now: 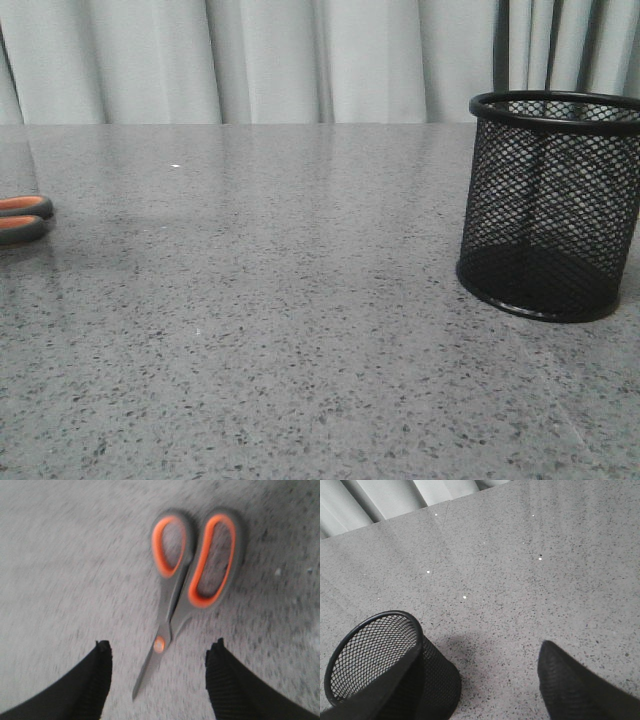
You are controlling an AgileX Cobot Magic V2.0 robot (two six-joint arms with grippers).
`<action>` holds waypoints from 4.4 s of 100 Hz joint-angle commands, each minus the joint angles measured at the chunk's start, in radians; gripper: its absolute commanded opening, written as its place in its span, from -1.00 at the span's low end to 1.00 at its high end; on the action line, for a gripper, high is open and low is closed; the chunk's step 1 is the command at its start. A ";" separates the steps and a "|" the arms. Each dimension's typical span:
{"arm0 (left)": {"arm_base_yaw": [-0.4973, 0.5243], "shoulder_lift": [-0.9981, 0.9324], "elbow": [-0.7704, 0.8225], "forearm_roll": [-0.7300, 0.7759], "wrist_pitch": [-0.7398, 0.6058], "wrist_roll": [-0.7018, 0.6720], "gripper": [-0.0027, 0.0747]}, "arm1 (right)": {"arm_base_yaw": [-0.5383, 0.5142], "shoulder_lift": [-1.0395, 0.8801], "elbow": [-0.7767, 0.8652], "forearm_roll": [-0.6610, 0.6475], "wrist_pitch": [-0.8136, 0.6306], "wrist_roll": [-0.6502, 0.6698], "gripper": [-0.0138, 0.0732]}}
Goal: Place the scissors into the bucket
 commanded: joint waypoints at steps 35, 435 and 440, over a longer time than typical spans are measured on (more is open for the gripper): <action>0.154 0.262 -0.225 -0.294 0.188 0.566 0.13 | 0.064 -0.011 -0.037 -0.008 -0.042 -0.013 0.32; -0.435 -0.514 -0.405 -0.854 -0.005 0.163 -0.99 | 0.244 0.566 -1.010 0.279 0.777 -0.293 -0.80; -0.435 -0.528 -0.405 -0.852 -0.003 0.163 -0.99 | 0.246 0.576 -1.040 0.261 0.775 -0.258 -0.80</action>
